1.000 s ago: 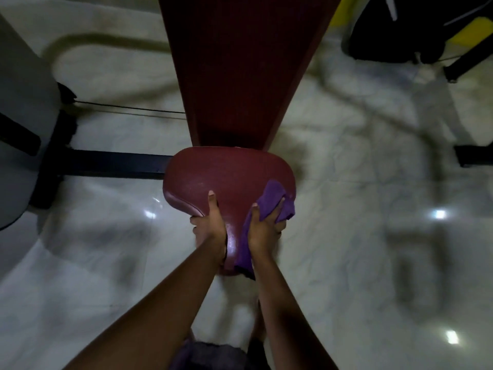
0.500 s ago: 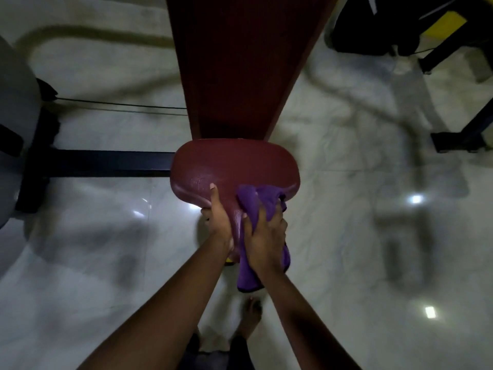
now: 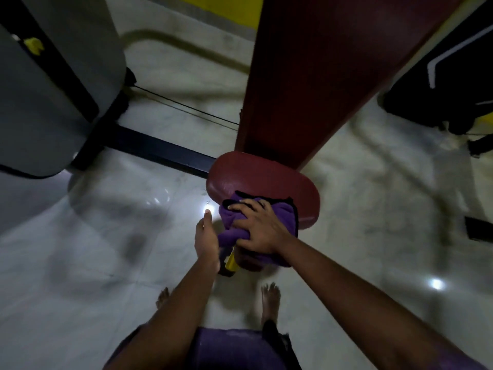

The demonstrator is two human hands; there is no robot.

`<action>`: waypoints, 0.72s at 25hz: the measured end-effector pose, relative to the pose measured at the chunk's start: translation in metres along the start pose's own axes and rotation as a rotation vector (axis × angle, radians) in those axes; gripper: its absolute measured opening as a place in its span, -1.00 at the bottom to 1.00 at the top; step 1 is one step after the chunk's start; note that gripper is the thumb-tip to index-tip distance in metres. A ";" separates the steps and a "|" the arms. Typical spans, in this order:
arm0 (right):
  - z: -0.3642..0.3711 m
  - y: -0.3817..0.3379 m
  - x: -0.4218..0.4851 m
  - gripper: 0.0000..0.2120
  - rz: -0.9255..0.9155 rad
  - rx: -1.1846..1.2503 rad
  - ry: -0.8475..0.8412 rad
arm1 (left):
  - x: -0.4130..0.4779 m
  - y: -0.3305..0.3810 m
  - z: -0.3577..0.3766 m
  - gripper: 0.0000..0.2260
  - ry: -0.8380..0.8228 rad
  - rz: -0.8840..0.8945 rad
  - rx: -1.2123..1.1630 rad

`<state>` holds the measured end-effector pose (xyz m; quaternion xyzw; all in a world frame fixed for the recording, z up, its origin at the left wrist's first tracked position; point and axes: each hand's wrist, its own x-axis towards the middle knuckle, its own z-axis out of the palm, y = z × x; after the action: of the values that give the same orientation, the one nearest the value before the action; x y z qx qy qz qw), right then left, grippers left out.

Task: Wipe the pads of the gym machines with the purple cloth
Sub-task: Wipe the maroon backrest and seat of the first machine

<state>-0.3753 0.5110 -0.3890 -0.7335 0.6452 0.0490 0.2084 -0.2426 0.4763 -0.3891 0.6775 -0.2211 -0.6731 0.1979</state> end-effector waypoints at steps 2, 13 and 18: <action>-0.013 0.017 0.028 -0.34 -0.096 -0.029 -0.062 | 0.000 -0.009 0.009 -0.52 0.068 0.054 0.033; -0.016 0.064 0.077 -0.28 -0.510 -0.037 -0.120 | -0.019 -0.023 0.082 -0.35 0.473 0.043 0.223; -0.018 0.060 0.143 -0.30 -0.649 -0.165 -0.111 | -0.006 -0.028 0.082 -0.38 0.578 0.038 0.440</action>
<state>-0.4133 0.3674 -0.4356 -0.9112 0.3594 0.0719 0.1879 -0.3239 0.5050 -0.4017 0.8618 -0.3081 -0.3864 0.1143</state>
